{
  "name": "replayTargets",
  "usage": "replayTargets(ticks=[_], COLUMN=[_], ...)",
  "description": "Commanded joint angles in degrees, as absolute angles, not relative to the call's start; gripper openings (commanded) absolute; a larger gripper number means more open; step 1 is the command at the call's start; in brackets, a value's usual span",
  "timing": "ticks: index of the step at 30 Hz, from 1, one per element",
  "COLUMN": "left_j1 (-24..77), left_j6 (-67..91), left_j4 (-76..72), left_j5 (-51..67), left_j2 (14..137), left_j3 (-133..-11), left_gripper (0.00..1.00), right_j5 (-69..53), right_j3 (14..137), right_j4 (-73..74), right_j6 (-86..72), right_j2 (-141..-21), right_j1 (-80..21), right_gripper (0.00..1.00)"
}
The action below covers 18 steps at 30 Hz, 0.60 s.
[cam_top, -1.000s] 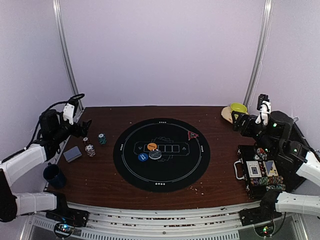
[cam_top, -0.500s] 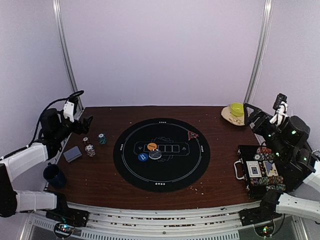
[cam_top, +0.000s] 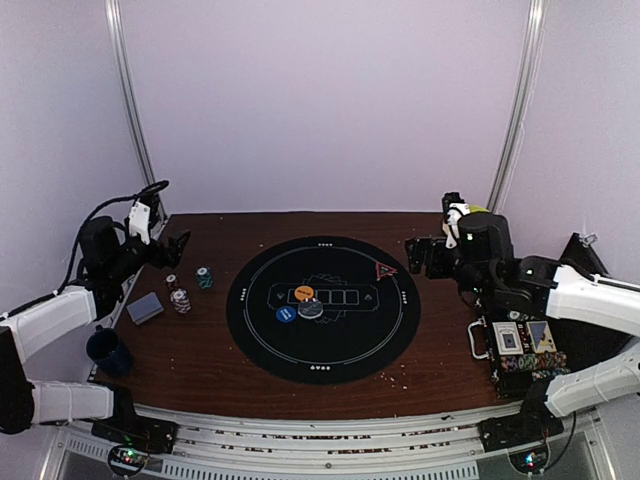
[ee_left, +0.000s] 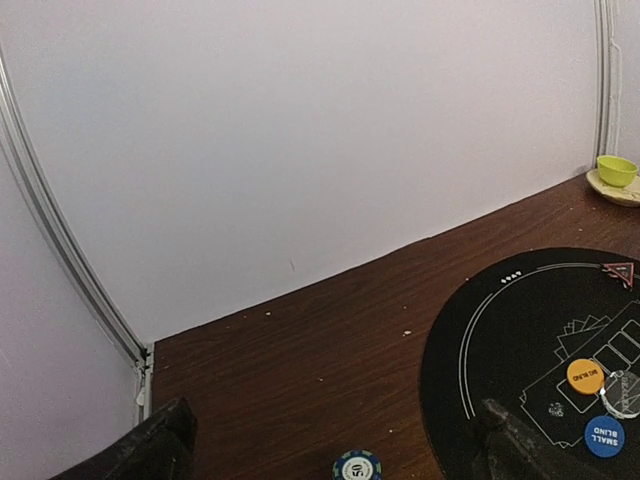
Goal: Distribute texas hold em gaming equipment
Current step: Pick up the dealer button from the poker table mat.
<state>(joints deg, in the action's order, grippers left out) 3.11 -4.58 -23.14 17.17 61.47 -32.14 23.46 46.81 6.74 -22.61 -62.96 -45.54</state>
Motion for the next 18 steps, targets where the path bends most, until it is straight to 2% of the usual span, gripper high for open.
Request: replayTargets(ticks=[1,13,18], left_j1=[3.44,3.5,6.87], left_j6=[-6.04,-9.77,-11.56], left_j4=[-26.41,-24.73,-22.8], left_j5=[19.77,33.0,35.76], left_j2=[62.0,63.34,63.29], left_j3=[-31.87,-31.63,-31.97], left_gripper=[0.98,0.98,0.98], right_j5=[26.17,24.72,25.61], right_j3=[51.81,67.87,73.68], right_j4=[8.61,8.86,12.13], right_j6=[-20.67,-14.48,-18.55], right_j2=[-68.7,-91.32,-98.41], right_j1=[-48.92,-56.58,-57.57], right_gripper=[1.0,0.99,1.0])
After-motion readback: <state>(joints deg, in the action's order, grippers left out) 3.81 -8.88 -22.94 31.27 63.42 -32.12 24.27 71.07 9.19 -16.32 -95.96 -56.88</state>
